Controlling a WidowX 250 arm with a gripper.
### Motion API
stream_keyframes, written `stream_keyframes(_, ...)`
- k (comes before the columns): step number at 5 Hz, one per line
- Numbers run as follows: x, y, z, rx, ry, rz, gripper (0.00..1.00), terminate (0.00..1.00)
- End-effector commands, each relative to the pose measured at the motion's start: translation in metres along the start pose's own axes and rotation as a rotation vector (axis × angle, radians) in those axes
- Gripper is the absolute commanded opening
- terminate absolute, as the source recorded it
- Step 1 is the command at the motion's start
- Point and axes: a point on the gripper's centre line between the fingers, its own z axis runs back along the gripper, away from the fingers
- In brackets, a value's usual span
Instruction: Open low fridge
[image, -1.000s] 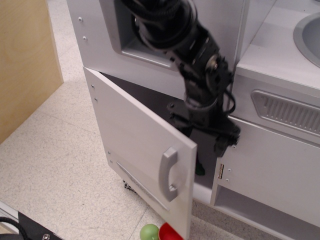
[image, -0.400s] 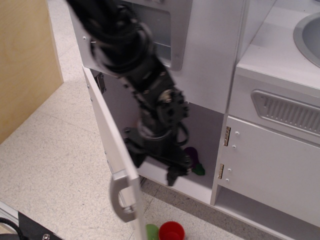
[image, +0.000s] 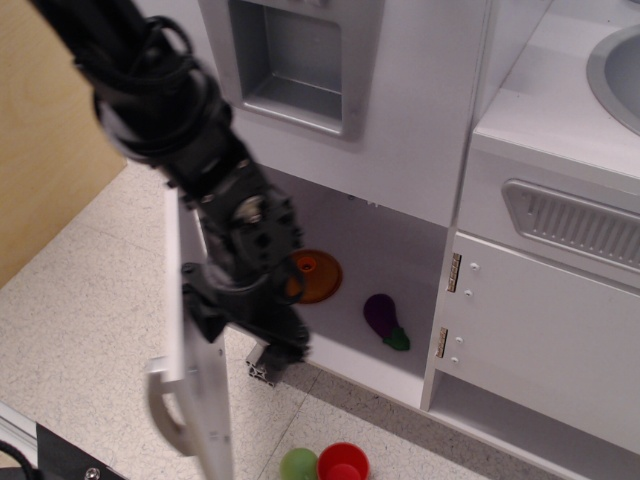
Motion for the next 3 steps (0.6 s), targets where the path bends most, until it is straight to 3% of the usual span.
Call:
stream_keyframes(1,-0.005,0.051,0.013,0.058,-0.076,-0.002,1.00,0.00)
stream_keyframes(3,-0.007,0.078,0.011,0.077,-0.037,-0.006,1.00,0.00)
